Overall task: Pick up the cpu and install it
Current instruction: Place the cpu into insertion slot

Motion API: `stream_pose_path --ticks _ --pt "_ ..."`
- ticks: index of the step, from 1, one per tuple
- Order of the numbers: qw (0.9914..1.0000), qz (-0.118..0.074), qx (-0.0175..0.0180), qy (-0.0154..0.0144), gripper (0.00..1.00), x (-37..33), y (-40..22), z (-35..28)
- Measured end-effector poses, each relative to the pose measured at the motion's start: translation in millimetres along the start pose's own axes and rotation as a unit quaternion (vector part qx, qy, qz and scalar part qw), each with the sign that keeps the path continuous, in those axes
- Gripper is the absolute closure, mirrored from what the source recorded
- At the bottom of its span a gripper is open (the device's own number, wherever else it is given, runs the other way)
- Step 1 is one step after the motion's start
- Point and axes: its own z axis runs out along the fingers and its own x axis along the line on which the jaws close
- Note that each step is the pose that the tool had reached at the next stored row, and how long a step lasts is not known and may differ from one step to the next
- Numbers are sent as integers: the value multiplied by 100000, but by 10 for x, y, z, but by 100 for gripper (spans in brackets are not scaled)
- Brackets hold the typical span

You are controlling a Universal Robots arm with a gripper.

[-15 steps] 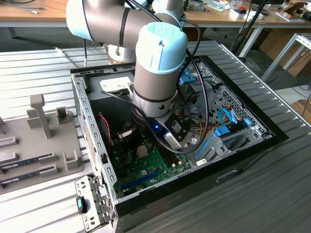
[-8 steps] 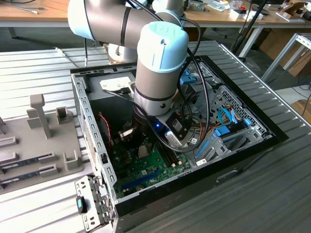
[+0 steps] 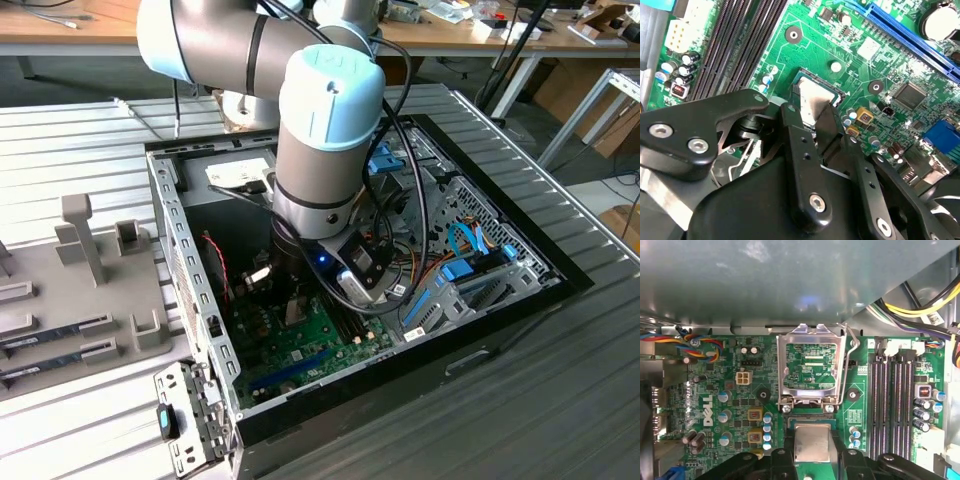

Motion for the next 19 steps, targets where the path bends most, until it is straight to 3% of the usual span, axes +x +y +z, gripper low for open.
stream_pose_path --ticks 6,19 --pt "100000 0 -5 6 60 -31 -1 11" --pt "100000 3 0 12 60 -31 1 53"
